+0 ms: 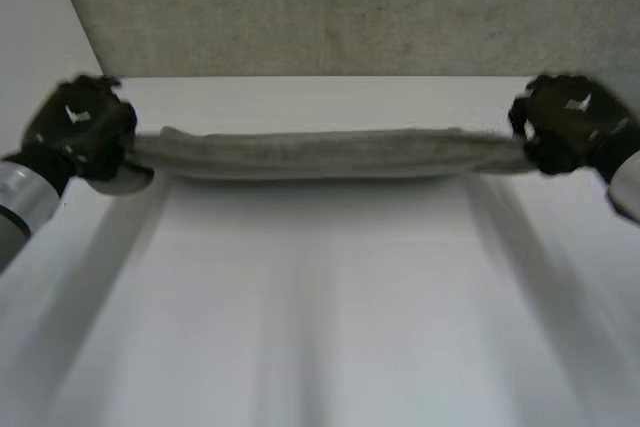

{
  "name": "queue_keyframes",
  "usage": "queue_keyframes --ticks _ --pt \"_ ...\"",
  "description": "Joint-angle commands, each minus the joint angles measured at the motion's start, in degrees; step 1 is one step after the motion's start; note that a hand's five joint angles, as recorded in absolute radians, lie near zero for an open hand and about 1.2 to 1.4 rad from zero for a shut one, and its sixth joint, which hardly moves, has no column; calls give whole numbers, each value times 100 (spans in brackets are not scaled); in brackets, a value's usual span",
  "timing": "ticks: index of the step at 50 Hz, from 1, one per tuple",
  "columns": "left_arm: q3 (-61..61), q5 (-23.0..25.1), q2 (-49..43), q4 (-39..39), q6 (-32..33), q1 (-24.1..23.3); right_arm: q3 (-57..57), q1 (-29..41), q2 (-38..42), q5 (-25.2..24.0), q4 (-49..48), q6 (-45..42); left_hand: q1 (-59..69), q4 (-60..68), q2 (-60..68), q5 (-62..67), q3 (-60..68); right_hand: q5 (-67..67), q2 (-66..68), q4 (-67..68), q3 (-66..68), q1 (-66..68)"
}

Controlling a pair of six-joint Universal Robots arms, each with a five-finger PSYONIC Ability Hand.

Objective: Fold the towel.

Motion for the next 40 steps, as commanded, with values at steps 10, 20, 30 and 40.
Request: queue_keyframes --ticks 10,20,30,40 --pt "-364 1023 1645 -1154 -658 606 -126 -944 -1191 -1328 1698 -415 685 -376 247 262 -329 319 411 -435 -299 475" --pt "214 1235 -48 -1154 -140 581 -721 -761 485 -1128 1602 -899 685 -376 247 262 -329 319 411 -435 -299 475" --pt "1666 576 -1941 -1216 907 44 -2024 93 2158 -160 1575 -1295 685 -376 247 262 -329 319 411 -435 -299 475" --pt "2886 181 -3285 -1180 1153 -140 -2963 373 3448 173 829 -1287 685 -376 247 262 -329 319 411 -435 -299 475"
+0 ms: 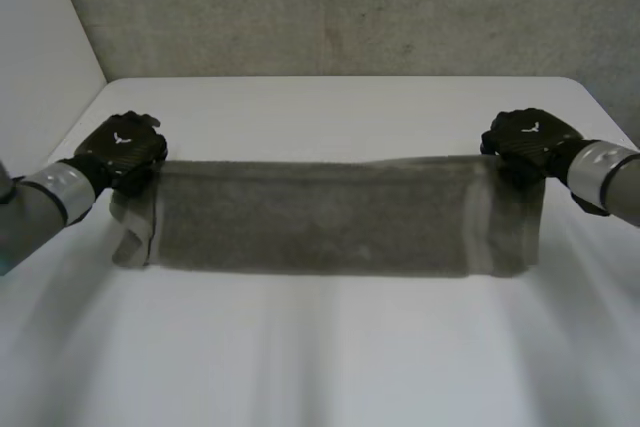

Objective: Fold the towel.

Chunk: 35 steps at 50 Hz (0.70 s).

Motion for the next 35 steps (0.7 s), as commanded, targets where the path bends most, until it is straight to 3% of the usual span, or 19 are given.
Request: queue_keyframes --ticks 1,9,28,33,35 --pt "672 -128 -656 26 52 -67 -495 164 661 180 -500 38 685 -376 247 262 -329 303 385 -435 -299 475" --pt "1286 -102 -1227 289 69 -84 -1021 287 1293 338 -789 46 685 -376 247 262 -329 303 385 -435 -299 475" --pt "1770 -110 -1861 878 157 -181 -1602 402 1935 426 -1308 46 685 -376 247 262 -329 303 385 -435 -299 475" --pt "1762 -119 -1852 940 148 -190 -1602 402 1971 426 -1458 46 -356 -376 -794 -779 -329 303 385 -435 -299 475" --pt "1709 -119 -1817 949 157 -216 -1602 402 1988 426 -1502 46 -2748 -376 -3186 -3172 -329 303 385 -435 -299 475"
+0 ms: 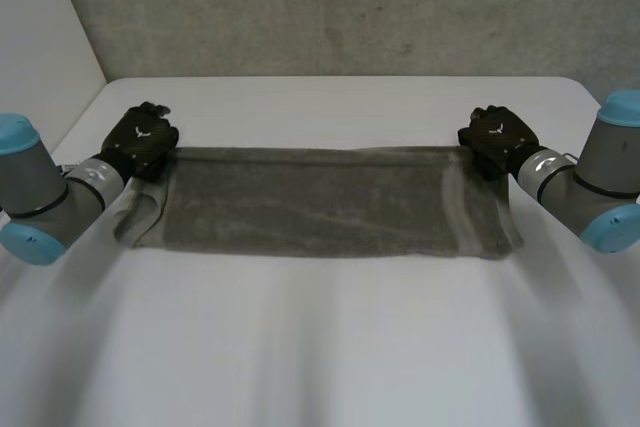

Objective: Fold the towel.

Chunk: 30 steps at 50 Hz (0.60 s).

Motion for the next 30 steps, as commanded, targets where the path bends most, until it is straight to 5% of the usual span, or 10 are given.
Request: queue_keyframes --ticks 1,4,5,6,8,10,22,30 --pt "-64 -6 48 46 1 -30 -1 -2 37 0 -179 -3 -2729 -376 -2731 -2783 -329 292 384 -435 -299 475" --pt "-82 -15 74 55 1 -56 7 -2 28 -9 -214 -3 -3433 -376 -3435 -3486 -329 -219 -126 -435 -299 -36" --pt "-82 -15 92 55 1 -65 7 -2 28 0 -258 -3 -4218 -376 -4220 -4272 -329 -2239 -2146 -435 -299 -2056" --pt "-82 -15 92 55 1 -65 7 -2 28 0 -258 -3 -4226 -376 -4228 -4280 -329 -2259 -2166 -435 -299 -2076" --pt "-91 -24 127 81 1 -65 51 -2 19 53 -346 -3 -6053 -376 -6055 -6106 -329 -5291 -5198 -435 -299 -5108" --pt "-91 -24 153 98 1 -65 86 -2 -7 53 -407 -12 -6010 -376 -6012 -6063 -329 -6436 -6343 -435 -299 -6253" --pt "-477 -288 820 195 -17 -82 982 51 -911 193 -1769 216 -5892 -376 -5894 -5945 -329 -6708 -6616 -435 -299 -6525" --pt "-1241 -191 1699 230 -227 -82 2026 51 -2088 334 -1692 909 -6076 -376 -6078 -6130 -329 -6708 -6616 -435 -299 -6525"
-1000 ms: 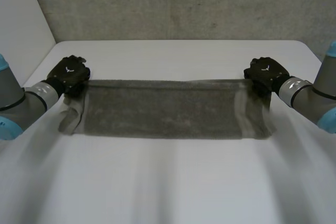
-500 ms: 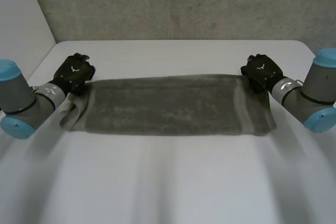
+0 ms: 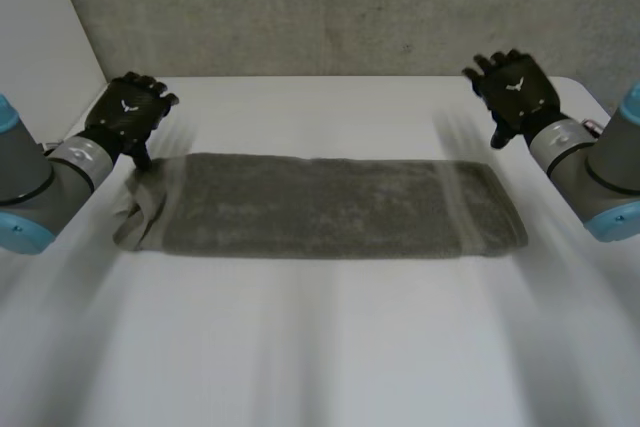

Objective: Fold the towel.

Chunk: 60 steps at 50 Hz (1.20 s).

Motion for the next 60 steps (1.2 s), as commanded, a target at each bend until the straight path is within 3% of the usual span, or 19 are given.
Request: queue_keyframes --ticks 1,3,11,19,23,33,39,41,42,44,46,60 --pt "-659 97 761 30 -191 0 932 3 -1025 97 42 603 -591 -376 -420 -244 -329 -354 -379 -435 -299 -369" --pt "-869 176 997 30 -427 0 1518 -31 -1515 79 366 699 -658 -376 -487 -311 -329 -354 -379 -435 -299 -369" --pt "-1466 510 1542 -145 -1148 0 2758 -93 -2193 26 1219 674 -473 -376 -302 -126 -329 -354 -379 -435 -299 -369" --pt "-2476 536 2148 -225 -1614 -53 3287 -251 -2089 -271 1141 332 -456 -376 -286 -109 -329 -265 -290 -435 -299 -280" --pt "-2828 519 2289 -225 -1632 -193 3331 -400 -1852 -386 1141 59 -456 -376 -285 -109 -329 392 367 -435 -299 377" --pt "-3393 536 2378 -163 -1562 -308 3208 -489 -1288 -387 912 -425 -439 -376 -269 -92 -329 445 420 -435 -299 430" --pt "-3375 536 2387 -155 -1553 -317 3164 -577 -1157 -422 693 -460 -439 -376 -269 -92 -329 2009 1984 -435 -299 1994" --pt "-3375 528 2387 -155 -1553 -317 3121 -603 -1078 -430 553 -452 -439 -376 -269 -92 -329 3449 3424 -435 -299 3433" --pt "-3375 528 2387 -155 -1553 -317 3120 -603 -1078 -431 552 -452 -439 -376 -269 -92 -329 3456 3431 -435 -299 3441" --pt "-3375 528 2387 -155 -1553 -317 3050 -621 -1007 -431 456 -443 -439 -376 -269 -92 -329 5931 5906 -435 -299 5915" --pt "-3384 528 2387 -155 -1553 -317 3015 -647 -1007 -439 464 -443 -439 -376 -269 -92 -329 6639 6614 -435 -299 6624" --pt "-3410 528 2448 -155 -1553 -264 2857 -1174 -963 -510 684 -443 -439 -376 -269 -92 -329 6646 6621 -435 -299 6631"
